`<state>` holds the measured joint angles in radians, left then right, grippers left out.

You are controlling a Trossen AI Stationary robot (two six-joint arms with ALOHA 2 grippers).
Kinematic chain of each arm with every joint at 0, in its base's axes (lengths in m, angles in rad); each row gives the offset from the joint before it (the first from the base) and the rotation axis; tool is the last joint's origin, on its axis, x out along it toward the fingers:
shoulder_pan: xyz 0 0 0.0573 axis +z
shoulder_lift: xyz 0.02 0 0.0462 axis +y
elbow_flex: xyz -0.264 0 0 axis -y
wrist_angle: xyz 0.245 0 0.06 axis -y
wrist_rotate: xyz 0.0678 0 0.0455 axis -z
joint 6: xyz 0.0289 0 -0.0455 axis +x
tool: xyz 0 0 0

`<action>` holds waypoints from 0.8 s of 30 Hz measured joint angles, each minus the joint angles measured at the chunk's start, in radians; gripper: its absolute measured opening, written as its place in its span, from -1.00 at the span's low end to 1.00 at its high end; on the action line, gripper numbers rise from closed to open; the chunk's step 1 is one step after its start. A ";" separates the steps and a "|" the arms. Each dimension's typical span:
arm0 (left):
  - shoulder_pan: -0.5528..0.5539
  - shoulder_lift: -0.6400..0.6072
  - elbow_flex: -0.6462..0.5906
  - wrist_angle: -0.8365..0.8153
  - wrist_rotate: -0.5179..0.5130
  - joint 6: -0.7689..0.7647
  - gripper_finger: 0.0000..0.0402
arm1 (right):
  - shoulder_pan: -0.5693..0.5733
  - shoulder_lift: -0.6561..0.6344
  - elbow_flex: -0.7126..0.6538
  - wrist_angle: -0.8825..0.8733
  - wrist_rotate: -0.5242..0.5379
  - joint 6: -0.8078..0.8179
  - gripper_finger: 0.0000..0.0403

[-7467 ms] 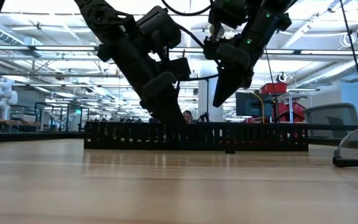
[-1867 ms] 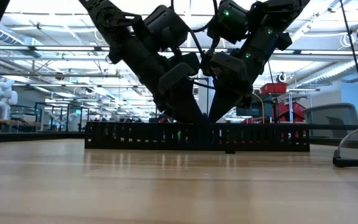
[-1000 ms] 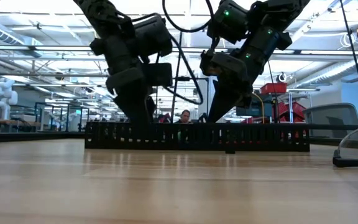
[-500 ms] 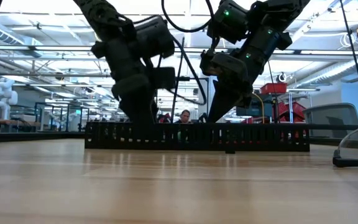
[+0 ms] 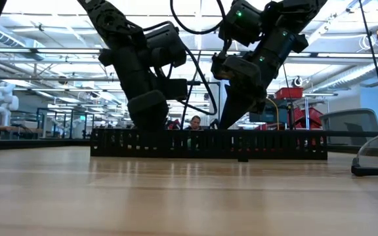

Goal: Ziptie cables
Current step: Close the black cable duct

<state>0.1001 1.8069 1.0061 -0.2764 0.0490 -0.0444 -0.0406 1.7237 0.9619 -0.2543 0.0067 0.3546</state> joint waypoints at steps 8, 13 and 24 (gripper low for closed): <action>0.001 0.001 0.000 0.010 -0.009 -0.003 0.53 | -0.005 -0.055 -0.005 -0.016 -0.002 -0.012 -1.00; 0.002 0.001 0.000 0.008 -0.010 -0.002 0.44 | -0.006 -0.129 -0.006 -0.039 -0.006 -0.011 -1.00; 0.000 0.001 0.000 0.008 -0.008 -0.002 0.43 | 0.011 -0.242 -0.004 -0.364 -0.010 0.002 -1.00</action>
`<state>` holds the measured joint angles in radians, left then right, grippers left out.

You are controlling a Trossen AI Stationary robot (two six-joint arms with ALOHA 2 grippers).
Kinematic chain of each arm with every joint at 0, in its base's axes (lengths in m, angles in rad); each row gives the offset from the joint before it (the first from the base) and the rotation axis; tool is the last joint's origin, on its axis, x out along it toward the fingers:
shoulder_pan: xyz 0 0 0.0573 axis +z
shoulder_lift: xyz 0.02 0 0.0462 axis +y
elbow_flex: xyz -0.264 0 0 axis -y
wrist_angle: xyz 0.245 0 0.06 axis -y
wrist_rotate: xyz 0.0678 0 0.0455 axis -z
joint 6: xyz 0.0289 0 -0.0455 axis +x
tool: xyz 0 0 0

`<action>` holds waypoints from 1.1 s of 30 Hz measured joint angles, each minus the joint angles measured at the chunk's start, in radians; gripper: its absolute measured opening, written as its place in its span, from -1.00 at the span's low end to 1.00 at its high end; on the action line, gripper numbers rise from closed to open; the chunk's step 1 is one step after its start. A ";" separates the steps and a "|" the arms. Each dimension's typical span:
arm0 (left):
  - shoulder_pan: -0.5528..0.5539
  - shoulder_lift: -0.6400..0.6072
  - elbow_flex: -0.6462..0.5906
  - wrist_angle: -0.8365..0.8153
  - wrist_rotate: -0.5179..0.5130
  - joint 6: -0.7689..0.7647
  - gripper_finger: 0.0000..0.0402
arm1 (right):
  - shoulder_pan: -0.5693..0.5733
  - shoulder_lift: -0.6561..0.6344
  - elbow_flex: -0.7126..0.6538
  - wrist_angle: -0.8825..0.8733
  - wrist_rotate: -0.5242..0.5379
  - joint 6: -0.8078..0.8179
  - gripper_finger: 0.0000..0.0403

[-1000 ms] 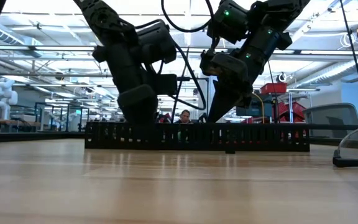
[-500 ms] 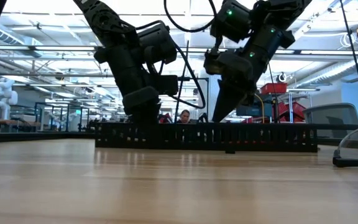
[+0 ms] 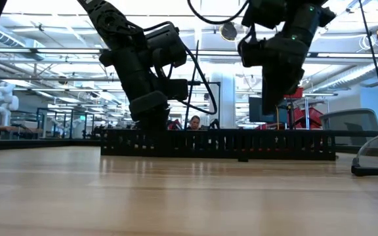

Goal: Ziptie cables
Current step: Close the black cable duct

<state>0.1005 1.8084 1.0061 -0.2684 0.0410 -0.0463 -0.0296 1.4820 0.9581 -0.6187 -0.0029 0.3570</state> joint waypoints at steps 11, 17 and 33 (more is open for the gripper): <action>0.000 0.000 0.000 0.000 0.003 -0.001 0.43 | -0.002 0.078 0.000 0.024 0.012 -0.055 -1.00; -0.003 0.000 0.000 -0.006 0.005 -0.001 0.43 | -0.001 0.189 0.008 0.154 0.027 -0.096 -1.00; -0.019 0.000 0.000 -0.001 0.003 -0.050 0.43 | -0.002 0.261 0.005 0.377 -0.003 -0.044 -1.00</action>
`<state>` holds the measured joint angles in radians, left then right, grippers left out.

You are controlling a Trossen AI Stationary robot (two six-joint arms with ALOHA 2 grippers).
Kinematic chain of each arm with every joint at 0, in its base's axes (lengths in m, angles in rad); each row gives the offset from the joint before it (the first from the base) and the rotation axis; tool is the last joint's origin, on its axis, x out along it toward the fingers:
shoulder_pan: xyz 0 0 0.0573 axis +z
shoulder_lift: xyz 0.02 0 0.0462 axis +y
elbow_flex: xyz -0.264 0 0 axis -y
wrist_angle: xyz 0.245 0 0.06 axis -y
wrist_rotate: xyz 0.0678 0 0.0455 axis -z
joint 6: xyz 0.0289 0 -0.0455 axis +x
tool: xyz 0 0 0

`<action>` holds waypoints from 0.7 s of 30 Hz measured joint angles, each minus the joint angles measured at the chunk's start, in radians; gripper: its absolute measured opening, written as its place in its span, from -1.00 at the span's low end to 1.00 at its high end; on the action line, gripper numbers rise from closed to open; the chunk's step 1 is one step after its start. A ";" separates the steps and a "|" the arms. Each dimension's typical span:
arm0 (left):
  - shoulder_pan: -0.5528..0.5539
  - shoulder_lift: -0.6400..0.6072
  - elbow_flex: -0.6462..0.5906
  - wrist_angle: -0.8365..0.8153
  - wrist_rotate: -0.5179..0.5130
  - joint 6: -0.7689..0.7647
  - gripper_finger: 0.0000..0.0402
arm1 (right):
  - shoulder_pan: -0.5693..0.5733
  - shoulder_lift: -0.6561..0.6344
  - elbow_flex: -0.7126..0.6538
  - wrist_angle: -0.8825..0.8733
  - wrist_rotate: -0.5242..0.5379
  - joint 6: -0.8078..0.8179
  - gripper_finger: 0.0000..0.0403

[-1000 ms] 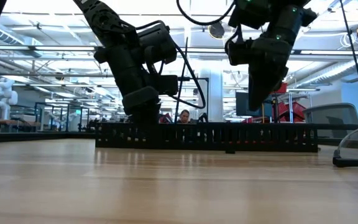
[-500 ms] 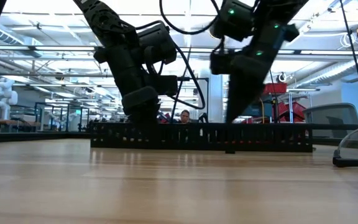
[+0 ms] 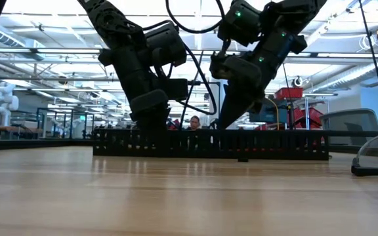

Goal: Ziptie cables
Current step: Close the black cable duct

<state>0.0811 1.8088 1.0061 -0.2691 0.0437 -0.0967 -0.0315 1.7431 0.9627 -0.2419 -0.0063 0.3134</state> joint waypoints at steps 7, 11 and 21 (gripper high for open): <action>0.000 -0.002 0.000 0.001 0.012 -0.001 0.43 | 0.000 -0.030 -0.005 0.012 0.000 0.015 -1.00; 0.000 -0.003 0.002 -0.002 0.008 -0.002 0.43 | -0.001 -0.049 -0.006 0.015 0.000 0.015 -1.00; 0.002 -0.004 0.003 0.087 -0.014 0.106 0.43 | -0.001 -0.053 -0.006 0.015 0.004 0.026 -1.00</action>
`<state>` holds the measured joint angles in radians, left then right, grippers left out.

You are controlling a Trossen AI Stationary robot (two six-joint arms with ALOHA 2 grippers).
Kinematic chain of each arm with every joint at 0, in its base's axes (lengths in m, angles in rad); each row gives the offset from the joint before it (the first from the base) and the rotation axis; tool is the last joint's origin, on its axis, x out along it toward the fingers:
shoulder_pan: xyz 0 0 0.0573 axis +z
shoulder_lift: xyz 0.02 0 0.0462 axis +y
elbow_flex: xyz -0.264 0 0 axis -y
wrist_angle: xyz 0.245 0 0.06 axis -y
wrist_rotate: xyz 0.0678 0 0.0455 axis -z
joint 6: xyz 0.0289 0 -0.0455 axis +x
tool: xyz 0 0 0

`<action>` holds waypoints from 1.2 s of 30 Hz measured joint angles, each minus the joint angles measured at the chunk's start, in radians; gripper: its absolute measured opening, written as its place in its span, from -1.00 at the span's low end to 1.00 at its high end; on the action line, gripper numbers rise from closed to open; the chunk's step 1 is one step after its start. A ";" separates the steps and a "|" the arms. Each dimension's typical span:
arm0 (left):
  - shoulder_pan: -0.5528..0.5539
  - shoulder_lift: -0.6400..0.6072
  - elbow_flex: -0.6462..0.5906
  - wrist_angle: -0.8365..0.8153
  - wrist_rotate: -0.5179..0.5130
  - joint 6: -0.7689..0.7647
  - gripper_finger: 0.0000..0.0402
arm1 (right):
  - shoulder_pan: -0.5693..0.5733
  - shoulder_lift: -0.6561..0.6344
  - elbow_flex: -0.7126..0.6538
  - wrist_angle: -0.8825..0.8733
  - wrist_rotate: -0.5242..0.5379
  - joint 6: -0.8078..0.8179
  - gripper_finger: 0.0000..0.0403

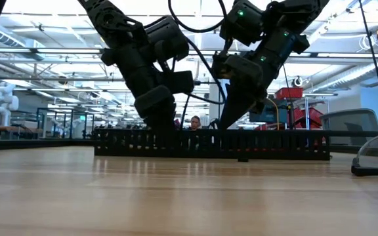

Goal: Ziptie cables
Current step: Close the black cable duct

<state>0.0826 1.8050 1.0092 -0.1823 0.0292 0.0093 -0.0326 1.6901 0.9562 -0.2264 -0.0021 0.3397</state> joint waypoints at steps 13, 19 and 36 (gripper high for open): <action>0.003 -0.002 0.002 0.028 -0.006 0.008 0.45 | 0.000 -0.042 0.001 -0.082 0.005 -0.017 -1.00; 0.004 -0.002 0.013 0.047 0.001 -0.036 0.68 | 0.000 -0.073 0.000 -0.149 0.051 -0.053 -1.00; 0.003 -0.002 0.037 0.040 -0.034 -0.027 0.94 | 0.000 -0.075 0.001 -0.145 0.053 -0.066 -1.00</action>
<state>0.0856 1.8027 1.0462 -0.1421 -0.0051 -0.0179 -0.0326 1.6154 0.9573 -0.3714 0.0505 0.2732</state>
